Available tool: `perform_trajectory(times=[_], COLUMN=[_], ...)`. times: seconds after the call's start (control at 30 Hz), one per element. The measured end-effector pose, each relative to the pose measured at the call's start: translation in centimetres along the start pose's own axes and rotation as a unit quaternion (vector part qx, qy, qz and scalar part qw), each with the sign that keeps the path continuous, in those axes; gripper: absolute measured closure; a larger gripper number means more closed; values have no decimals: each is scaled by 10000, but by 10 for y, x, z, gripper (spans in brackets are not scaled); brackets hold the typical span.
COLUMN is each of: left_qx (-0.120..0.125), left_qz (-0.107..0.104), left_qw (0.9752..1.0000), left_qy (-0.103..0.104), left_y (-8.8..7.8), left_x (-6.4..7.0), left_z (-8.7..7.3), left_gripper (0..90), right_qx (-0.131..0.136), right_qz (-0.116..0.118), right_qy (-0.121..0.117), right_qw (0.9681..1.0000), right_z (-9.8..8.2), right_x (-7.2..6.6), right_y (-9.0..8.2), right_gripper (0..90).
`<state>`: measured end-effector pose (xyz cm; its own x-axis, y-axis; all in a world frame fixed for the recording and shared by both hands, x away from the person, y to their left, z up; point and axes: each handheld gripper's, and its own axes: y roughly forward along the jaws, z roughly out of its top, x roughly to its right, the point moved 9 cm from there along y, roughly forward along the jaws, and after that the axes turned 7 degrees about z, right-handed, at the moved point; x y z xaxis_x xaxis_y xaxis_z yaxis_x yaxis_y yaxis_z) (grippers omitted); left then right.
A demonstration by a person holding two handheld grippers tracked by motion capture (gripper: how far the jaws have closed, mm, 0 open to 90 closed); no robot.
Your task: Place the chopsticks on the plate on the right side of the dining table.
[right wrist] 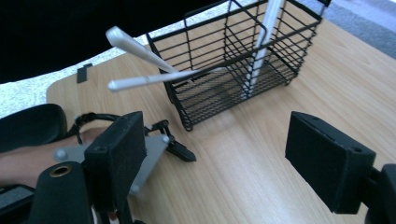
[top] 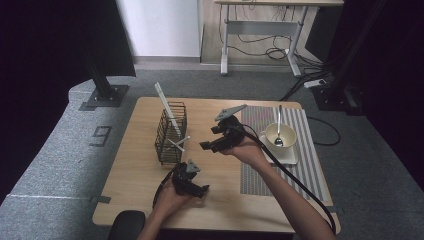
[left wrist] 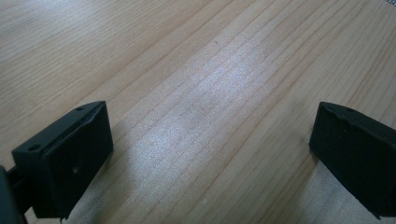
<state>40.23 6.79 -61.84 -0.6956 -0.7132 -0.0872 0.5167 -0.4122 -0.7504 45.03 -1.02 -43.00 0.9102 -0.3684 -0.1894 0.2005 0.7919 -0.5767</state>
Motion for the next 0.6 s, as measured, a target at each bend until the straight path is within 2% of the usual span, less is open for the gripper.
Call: perform_trajectory(times=[0.2,0.3,0.43,0.5,0.53,0.57,0.6], left_qx=[2,2,4,4,3,3,3], left_qz=[-1,1,4,4,8,8,8], left_qw=[10000,10000,10000,10000,10000,10000,10000], left_qy=[-3,-4,-1,-1,8,8,7], left_y=[0,0,0,0,0,0,0], left_x=[0,0,0,0,0,0,0], left_z=[0,0,0,0,0,0,0], left_gripper=[0,0,0,0,0,0,0], right_qx=[-111,-144,-183,-209,-285,-285,-263], right_qz=[151,142,139,127,82,82,90], right_qy=[-127,-198,-404,-424,-493,-493,-570], right_qw=[9997,9996,9989,9988,9983,9983,9980], right_z=[12,16,25,26,27,27,29], right_x=[-12,-15,-22,-23,-24,-24,-26], right_y=[14,18,28,30,34,34,37], right_gripper=[244,268,337,349,393,393,445])
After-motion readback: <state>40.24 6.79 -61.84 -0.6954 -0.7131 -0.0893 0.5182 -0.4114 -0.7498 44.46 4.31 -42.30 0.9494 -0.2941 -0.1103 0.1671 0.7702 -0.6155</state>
